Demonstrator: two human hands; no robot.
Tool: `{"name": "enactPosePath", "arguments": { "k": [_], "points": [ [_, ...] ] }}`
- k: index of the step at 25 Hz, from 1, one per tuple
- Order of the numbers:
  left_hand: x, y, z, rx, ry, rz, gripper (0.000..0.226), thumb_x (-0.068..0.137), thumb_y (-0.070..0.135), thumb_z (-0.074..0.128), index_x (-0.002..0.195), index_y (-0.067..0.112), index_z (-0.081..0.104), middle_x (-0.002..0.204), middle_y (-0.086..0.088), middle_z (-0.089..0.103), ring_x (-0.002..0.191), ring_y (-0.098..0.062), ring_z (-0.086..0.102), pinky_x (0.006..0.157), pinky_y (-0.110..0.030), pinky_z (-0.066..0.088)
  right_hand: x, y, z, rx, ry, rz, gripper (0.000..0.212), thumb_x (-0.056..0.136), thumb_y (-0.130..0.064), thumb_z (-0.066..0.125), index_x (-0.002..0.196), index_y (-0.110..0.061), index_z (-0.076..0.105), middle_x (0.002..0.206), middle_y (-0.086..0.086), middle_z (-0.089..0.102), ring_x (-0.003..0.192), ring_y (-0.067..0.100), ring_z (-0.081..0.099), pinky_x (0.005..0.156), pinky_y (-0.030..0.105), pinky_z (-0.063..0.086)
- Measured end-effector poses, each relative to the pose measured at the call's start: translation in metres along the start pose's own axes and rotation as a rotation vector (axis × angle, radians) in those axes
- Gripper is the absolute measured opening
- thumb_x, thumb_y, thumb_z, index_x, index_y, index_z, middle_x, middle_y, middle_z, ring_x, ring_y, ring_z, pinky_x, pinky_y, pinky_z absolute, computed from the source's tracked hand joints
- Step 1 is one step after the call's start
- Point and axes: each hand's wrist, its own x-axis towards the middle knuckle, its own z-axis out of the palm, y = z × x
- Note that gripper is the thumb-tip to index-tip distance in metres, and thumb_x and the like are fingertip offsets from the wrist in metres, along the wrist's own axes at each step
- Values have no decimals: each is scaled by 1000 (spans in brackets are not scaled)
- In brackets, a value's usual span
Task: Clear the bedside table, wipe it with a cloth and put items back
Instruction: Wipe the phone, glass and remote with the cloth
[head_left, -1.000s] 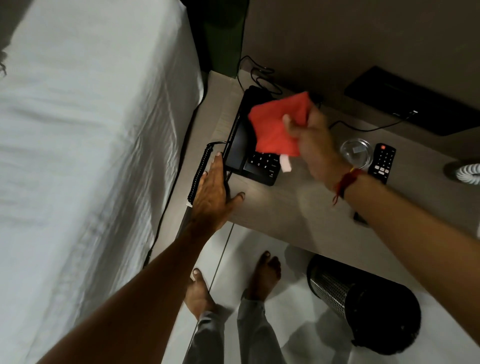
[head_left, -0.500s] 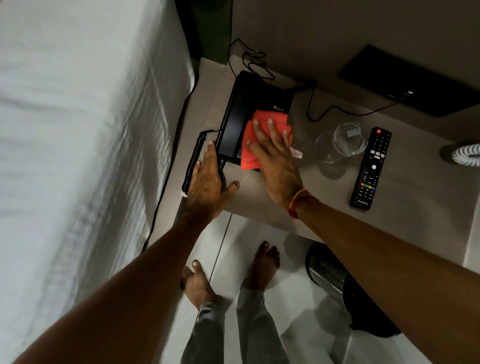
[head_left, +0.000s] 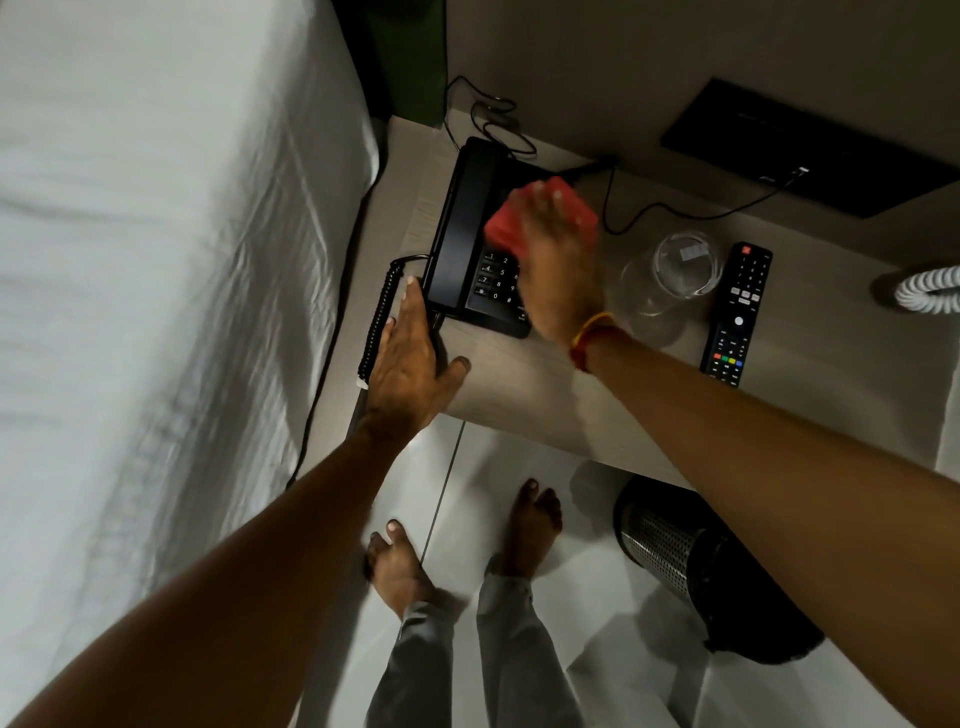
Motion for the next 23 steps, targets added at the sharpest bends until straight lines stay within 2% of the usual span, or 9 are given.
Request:
{"name": "enactPosePath", "arguments": {
  "k": [2, 6, 7, 9, 11, 13, 16, 20, 23],
  "points": [
    [-2, 2, 0, -18, -5, -4, 113, 88, 31, 77, 164, 14, -5, 174, -4, 4, 160, -21, 8, 130, -48, 15, -19, -3, 23, -298, -116, -140, 78, 87, 4, 37, 160, -13, 19, 169, 14, 16, 156, 39, 14, 126, 58, 19],
    [-2, 16, -2, -8, 133, 16, 107, 83, 17, 77, 164, 12, 7, 170, -9, 22, 157, -25, 21, 129, -48, 23, -51, 8, 14, -162, -141, -293, 72, 85, 4, 41, 155, -12, 36, 165, 13, 31, 154, 37, 25, 124, 58, 23],
    [-1, 24, -2, -3, 181, 33, 103, 82, 11, 75, 163, 10, 12, 168, -10, 27, 156, -27, 25, 127, -49, 26, -53, 12, 7, -26, -195, -239, 69, 88, 4, 46, 153, -14, 40, 162, 13, 36, 152, 35, 29, 124, 56, 26],
    [1, 47, -1, 10, 245, 73, 94, 81, 6, 73, 160, 8, 22, 163, -13, 35, 153, -29, 32, 125, -52, 30, -48, 21, -19, 462, -281, 46, 51, 95, -18, 58, 145, -23, 53, 144, 14, 59, 134, 27, 56, 114, 46, 45],
    [4, 76, 8, 38, 242, 160, 87, 83, 8, 71, 159, 7, 27, 159, -15, 40, 148, -30, 38, 124, -52, 33, -43, 33, -55, 1073, -172, 436, 44, 93, -31, 61, 133, -14, 62, 109, 7, 73, 97, 14, 71, 91, 33, 57],
    [8, 102, 24, 16, 153, 203, 88, 86, 16, 72, 160, 10, 25, 160, -12, 38, 147, -26, 38, 124, -46, 32, -44, 62, -88, 1389, 14, 608, 38, 100, -20, 58, 134, -4, 58, 114, 7, 72, 102, 19, 71, 91, 40, 58],
    [25, 137, 59, -59, -18, 204, 94, 84, 25, 79, 160, 14, 25, 160, -7, 37, 146, -24, 40, 122, -42, 35, -53, 114, -127, 1703, 196, 703, 35, 106, -20, 49, 138, -8, 52, 140, 17, 62, 124, 34, 64, 97, 52, 58],
    [57, 166, 107, -236, -126, 38, 111, 72, 29, 92, 160, 11, 26, 162, -8, 39, 150, -24, 37, 125, -41, 33, -69, 170, -147, 1872, 299, 871, 30, 100, -16, 57, 130, -9, 61, 116, 11, 76, 111, 28, 73, 88, 44, 61],
    [77, 178, 128, -266, -149, 60, 114, 60, 26, 97, 153, 12, 34, 152, -7, 46, 142, -27, 46, 115, -40, 46, -78, 205, -141, 1817, 376, 955, 44, 92, -3, 63, 135, -6, 59, 127, 14, 72, 115, 31, 71, 99, 51, 57]
  ]
}}
